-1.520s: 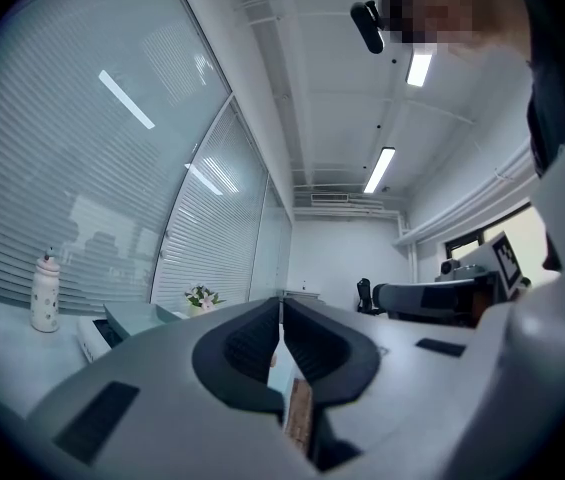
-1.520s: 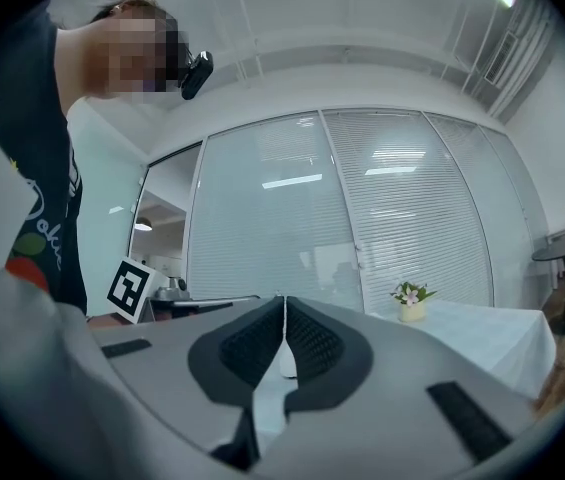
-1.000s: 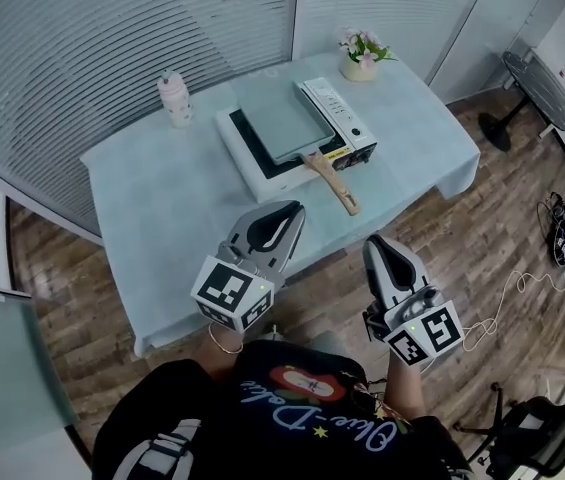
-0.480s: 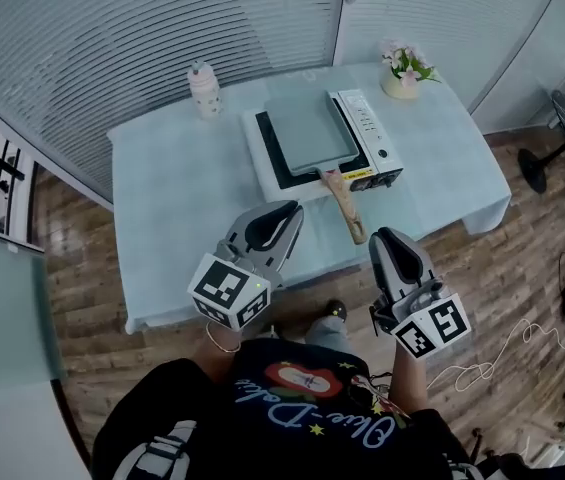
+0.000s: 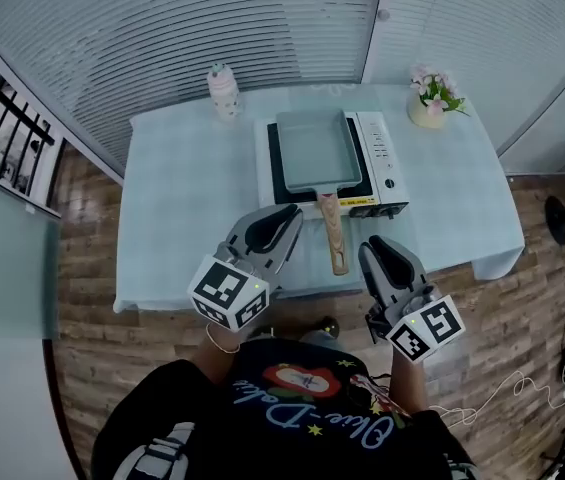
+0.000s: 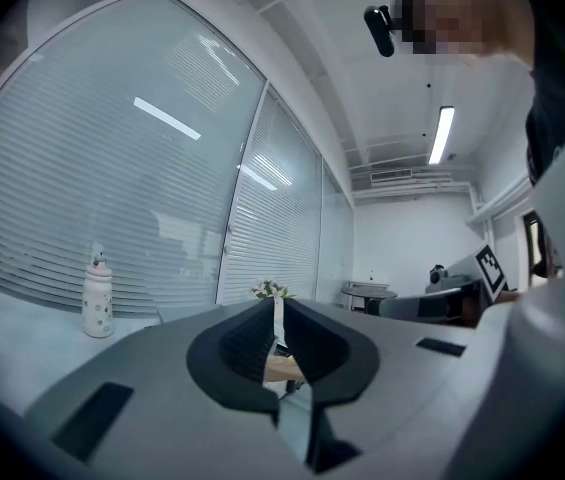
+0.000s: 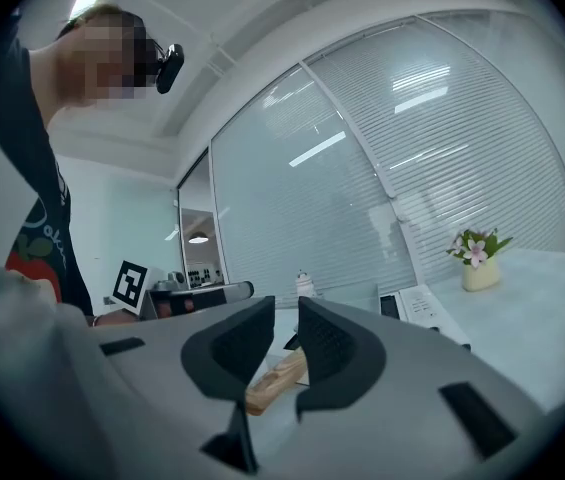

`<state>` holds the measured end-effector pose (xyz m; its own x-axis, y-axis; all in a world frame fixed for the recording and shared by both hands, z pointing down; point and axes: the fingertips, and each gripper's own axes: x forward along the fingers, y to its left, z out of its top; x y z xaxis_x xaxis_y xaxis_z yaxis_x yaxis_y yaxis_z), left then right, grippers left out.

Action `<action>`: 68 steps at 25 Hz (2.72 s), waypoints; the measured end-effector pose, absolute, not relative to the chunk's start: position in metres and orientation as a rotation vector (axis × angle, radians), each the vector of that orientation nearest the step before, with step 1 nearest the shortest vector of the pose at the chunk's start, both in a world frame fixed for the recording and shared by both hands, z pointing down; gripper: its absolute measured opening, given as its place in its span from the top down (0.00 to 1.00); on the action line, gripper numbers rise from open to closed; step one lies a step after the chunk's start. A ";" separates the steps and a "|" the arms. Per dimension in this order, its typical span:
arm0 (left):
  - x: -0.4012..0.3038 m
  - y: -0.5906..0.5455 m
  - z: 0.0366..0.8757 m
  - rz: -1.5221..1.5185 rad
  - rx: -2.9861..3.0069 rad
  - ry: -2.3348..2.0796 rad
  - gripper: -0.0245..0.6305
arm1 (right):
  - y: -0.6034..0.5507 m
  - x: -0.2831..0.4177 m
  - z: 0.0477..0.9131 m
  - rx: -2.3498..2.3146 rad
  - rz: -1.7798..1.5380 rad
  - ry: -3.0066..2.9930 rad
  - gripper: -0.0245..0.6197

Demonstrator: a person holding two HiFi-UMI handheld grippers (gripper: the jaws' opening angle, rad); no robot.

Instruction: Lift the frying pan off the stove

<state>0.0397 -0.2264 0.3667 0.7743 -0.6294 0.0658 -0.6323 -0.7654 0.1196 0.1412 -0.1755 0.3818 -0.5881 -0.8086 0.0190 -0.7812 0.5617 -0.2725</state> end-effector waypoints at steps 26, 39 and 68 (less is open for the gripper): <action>0.059 -0.249 0.433 -0.257 2.230 -0.837 0.57 | -0.189 0.127 0.432 -0.855 -1.001 2.611 0.73; 0.086 -0.263 0.465 -0.298 1.935 -0.561 0.51 | -0.197 0.114 0.441 -0.758 -1.245 2.461 0.65; 0.119 -0.271 0.474 -0.363 1.711 -0.365 0.66 | -0.198 0.085 0.456 -0.542 -1.438 2.441 0.67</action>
<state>0.1192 -0.2712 0.4741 0.8991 -0.4362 -0.0368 -0.0392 -0.1639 0.9857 0.0855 -0.1979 0.4555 -0.8977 -0.4396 -0.0306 -0.1865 0.4418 -0.8775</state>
